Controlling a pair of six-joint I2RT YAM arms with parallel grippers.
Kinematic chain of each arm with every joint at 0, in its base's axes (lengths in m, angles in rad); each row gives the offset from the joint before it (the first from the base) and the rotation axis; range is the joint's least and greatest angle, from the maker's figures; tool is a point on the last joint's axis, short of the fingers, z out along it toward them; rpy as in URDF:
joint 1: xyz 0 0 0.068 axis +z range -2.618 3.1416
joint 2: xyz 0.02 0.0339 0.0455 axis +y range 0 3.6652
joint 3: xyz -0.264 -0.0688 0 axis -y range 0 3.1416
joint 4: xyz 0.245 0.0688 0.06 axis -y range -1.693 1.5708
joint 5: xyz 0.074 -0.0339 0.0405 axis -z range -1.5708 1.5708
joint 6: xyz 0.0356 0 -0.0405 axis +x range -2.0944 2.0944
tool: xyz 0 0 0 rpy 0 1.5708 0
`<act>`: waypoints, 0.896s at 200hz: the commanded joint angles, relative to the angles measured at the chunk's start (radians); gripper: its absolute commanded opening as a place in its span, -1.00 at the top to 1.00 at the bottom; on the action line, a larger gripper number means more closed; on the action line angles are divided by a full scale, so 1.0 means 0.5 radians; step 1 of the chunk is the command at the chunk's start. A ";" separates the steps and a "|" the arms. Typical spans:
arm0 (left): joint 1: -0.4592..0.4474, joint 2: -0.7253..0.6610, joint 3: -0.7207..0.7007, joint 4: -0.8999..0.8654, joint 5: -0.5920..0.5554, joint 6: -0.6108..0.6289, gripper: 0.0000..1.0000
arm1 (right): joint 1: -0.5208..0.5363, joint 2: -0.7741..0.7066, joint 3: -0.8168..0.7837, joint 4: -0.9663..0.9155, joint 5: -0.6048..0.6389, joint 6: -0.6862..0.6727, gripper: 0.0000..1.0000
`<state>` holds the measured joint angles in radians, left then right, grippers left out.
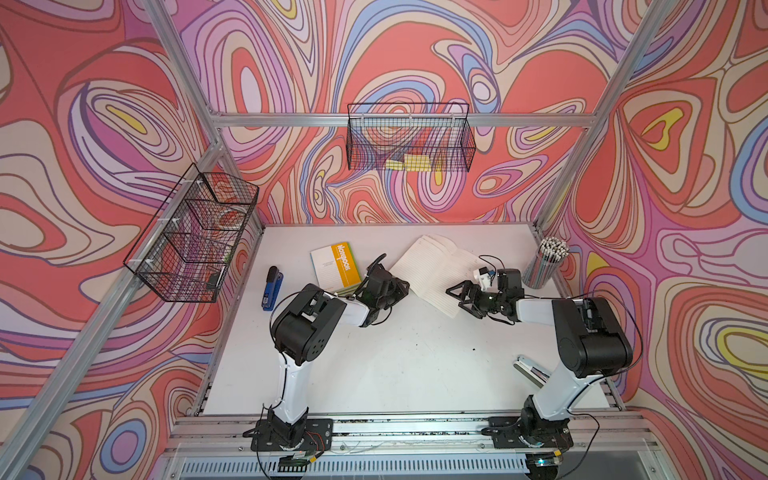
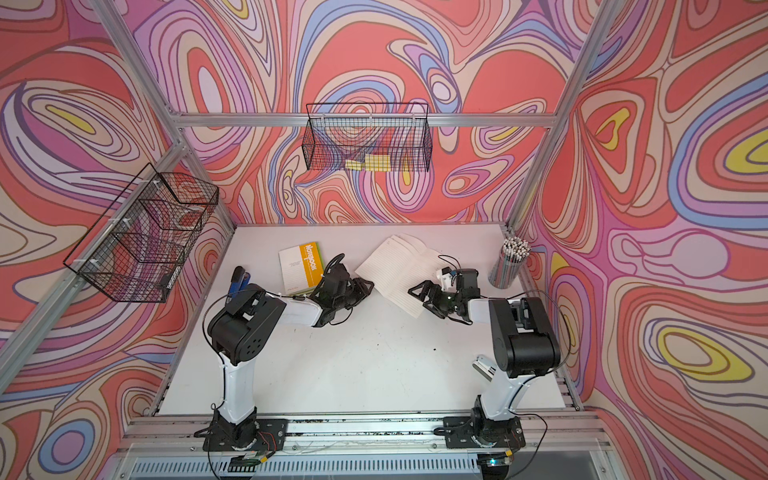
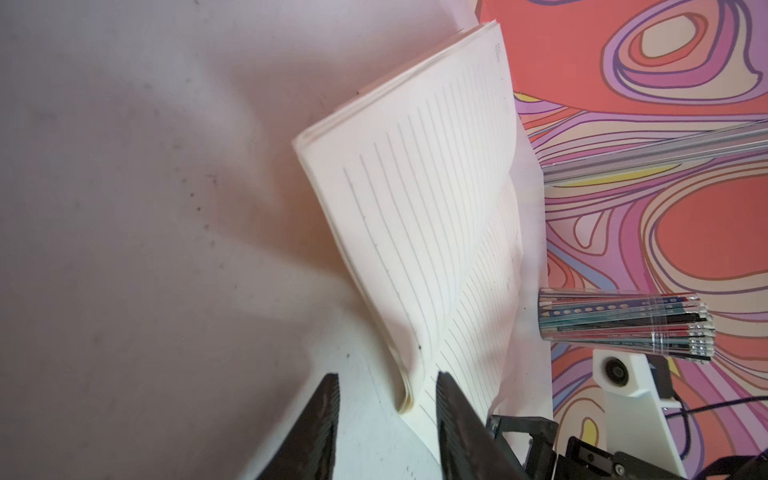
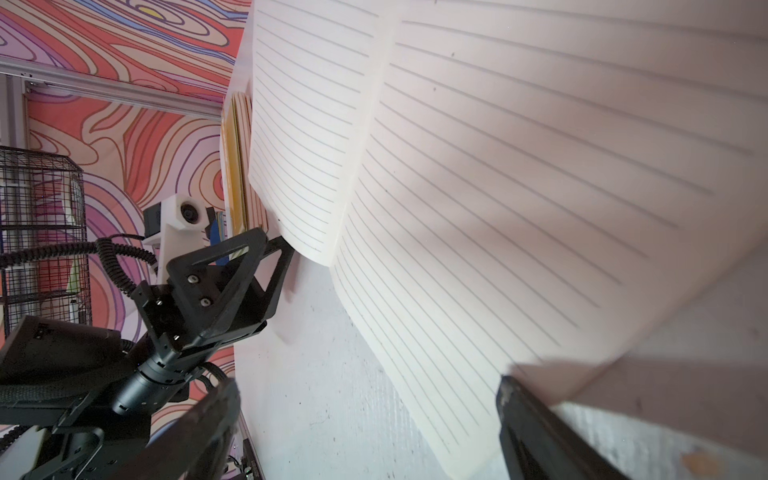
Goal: Close the notebook
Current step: Close the notebook at the center of the board.
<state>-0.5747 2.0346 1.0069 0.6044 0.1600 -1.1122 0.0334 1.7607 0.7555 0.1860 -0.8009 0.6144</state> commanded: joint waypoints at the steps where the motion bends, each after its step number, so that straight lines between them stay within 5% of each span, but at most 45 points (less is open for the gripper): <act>1: -0.011 0.079 0.112 0.017 -0.026 -0.034 0.17 | -0.007 0.069 0.002 -0.046 0.036 -0.025 -0.97; 44: -0.013 0.157 0.161 0.071 -0.050 -0.101 0.23 | -0.009 0.060 0.000 -0.067 0.042 -0.036 -0.97; 149: -0.014 0.113 0.065 0.137 -0.088 -0.078 1.00 | -0.008 0.034 -0.017 -0.074 0.031 -0.042 -0.97; 179: -0.013 0.099 0.043 0.195 -0.079 -0.086 1.00 | -0.006 0.034 -0.017 -0.084 0.028 -0.042 -0.97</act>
<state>-0.5758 2.1017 1.0489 0.6479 0.1299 -1.1488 0.0330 1.7618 0.7555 0.1875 -0.8070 0.6071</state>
